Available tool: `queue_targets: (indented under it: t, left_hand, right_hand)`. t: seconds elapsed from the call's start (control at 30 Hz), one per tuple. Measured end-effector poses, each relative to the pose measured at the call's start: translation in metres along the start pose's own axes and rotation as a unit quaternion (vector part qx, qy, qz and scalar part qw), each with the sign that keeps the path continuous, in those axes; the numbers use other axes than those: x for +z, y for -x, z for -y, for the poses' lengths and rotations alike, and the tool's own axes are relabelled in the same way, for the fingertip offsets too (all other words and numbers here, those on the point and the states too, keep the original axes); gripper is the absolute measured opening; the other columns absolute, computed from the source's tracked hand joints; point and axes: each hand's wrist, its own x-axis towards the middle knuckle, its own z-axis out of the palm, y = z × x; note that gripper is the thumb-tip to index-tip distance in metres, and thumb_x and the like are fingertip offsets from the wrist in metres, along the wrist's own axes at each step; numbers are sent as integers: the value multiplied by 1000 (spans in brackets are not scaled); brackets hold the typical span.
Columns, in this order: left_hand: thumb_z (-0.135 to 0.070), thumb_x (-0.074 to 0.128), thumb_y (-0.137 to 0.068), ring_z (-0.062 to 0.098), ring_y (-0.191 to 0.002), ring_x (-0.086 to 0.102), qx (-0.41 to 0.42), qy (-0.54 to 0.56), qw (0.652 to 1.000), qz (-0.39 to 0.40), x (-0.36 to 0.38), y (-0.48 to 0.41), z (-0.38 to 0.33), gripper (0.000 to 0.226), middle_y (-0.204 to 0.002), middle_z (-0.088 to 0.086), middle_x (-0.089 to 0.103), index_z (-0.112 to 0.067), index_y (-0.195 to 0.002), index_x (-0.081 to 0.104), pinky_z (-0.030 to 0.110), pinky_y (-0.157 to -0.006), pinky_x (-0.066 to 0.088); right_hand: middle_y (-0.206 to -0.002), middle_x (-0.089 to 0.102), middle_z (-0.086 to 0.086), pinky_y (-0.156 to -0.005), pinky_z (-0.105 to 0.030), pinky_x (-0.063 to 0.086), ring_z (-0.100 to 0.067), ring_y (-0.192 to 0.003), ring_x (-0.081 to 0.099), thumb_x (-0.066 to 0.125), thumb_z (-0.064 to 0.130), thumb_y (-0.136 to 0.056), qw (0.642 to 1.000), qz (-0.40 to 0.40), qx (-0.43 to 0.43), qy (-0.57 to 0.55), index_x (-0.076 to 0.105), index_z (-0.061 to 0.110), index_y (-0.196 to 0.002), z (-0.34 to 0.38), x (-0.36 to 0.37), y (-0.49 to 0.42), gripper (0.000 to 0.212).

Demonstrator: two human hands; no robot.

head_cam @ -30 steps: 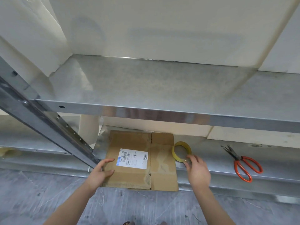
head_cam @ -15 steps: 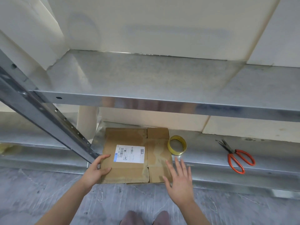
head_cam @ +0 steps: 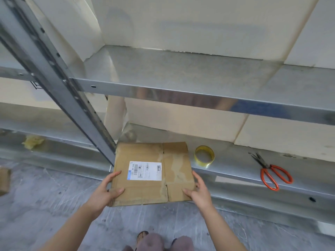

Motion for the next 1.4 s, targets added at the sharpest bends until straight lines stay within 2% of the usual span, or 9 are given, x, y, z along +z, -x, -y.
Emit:
queue_targets:
  t: [0.1,0.17,0.4,0.57,0.8,0.97,1.07,1.17,1.4]
  left_hand:
    - [-12,78,-77,20,-100,67,35,2,999,-15,5,7,-5,61,-128,-8,51,-47,-123,56,30,-75,57]
    - [-10,78,-77,20,-95,70,60,13,998,-25,5,14,-5,61,-128,-9,53,-47,-121,57,30,-73,58]
    - [-10,79,-74,23,-99,69,105,23,994,4,4,15,-23,62,-123,-6,61,-43,-122,56,34,-76,59]
    - [-12,81,-71,24,-103,69,115,10,990,82,33,1,-43,64,-121,-2,63,-40,-123,57,36,-79,59]
    - [-6,80,-71,20,-99,70,112,-7,977,179,115,-12,-48,69,-121,-7,61,-42,-124,55,29,-76,58]
    - [5,78,-73,9,-105,65,134,-47,965,220,182,-22,-56,89,-130,-9,51,-51,-131,40,29,-79,57]
    - [-7,82,-74,13,-108,63,135,-49,969,203,220,-29,-59,94,-131,-8,51,-57,-134,29,31,-82,56]
    - [-31,83,-69,14,-109,64,113,-1,984,135,260,-34,-62,97,-124,-6,56,-56,-139,21,32,-83,56]
    - [-30,78,-72,13,-106,66,125,26,988,83,309,-38,-69,49,-120,-12,66,-43,-115,57,26,-77,56]
  right_hand:
    - [-121,60,14,-101,-32,47,-10,-124,51,80,6,-76,1000,13,-15,-16,41,43,-138,5,-6,0,82]
    - [-124,62,9,-103,-37,47,-7,-119,56,80,6,-76,999,16,-30,-28,42,50,-133,13,-9,3,81]
    - [-118,62,18,-93,-29,53,4,-107,59,80,6,-76,994,-19,-93,-48,42,55,-130,27,-19,22,82]
    - [-111,64,19,-71,0,44,24,-95,54,80,6,-77,990,-99,-87,-48,43,46,-135,19,-50,54,79]
    - [-112,56,25,-70,2,40,22,-97,49,80,6,-76,979,-191,-67,-37,40,48,-134,-9,-117,90,82]
    - [-113,59,17,-85,-17,43,-6,-114,52,80,6,-76,972,-226,-51,-42,38,40,-142,-23,-172,88,86]
    - [-117,61,14,-91,-24,45,-5,-113,55,80,4,-76,972,-225,-57,-34,43,43,-135,-29,-208,75,80]
    - [-108,63,20,-81,-17,46,6,-101,60,78,1,-75,973,-217,-77,-19,43,53,-123,-26,-248,57,79]
    - [-109,59,16,-76,-9,45,-1,-102,59,78,4,-78,978,-175,-104,51,42,24,-130,-17,-305,17,66]
